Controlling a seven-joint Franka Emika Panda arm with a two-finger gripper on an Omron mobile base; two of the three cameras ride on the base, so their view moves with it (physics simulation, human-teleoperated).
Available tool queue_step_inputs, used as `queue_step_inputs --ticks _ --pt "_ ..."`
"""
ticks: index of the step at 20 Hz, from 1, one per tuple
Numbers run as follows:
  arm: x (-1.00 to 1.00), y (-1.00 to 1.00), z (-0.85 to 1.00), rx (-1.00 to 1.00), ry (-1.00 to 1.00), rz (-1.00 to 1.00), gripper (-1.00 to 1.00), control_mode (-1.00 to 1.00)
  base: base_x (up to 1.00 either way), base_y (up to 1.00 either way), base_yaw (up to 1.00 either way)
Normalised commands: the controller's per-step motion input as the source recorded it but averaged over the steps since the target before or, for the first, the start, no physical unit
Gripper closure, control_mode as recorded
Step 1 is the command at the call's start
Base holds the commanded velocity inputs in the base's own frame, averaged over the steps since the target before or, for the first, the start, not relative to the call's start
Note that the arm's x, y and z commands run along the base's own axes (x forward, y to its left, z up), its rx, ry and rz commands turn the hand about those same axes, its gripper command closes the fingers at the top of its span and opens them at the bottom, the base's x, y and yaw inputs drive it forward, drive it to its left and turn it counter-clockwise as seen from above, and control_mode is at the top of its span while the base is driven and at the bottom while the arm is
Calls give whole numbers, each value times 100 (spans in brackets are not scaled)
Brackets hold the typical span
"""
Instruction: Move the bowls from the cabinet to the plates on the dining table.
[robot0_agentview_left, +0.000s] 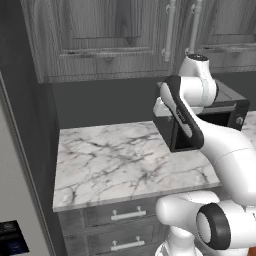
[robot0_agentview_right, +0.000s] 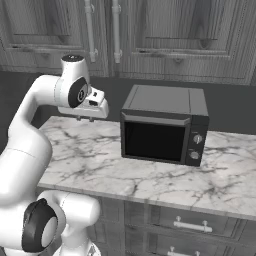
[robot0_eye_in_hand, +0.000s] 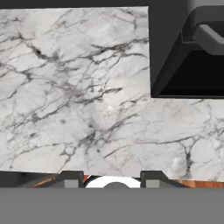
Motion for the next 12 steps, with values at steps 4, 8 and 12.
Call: queue_step_inputs --ticks 4,8,12 --pt "-10 0 16 -1 -4 0 -100 -100 0 0 0" --pt "-20 0 41 -5 -13 0 -100 -100 0 0 0" --pt "-9 0 47 -6 -14 0 -100 -100 0 0 0"
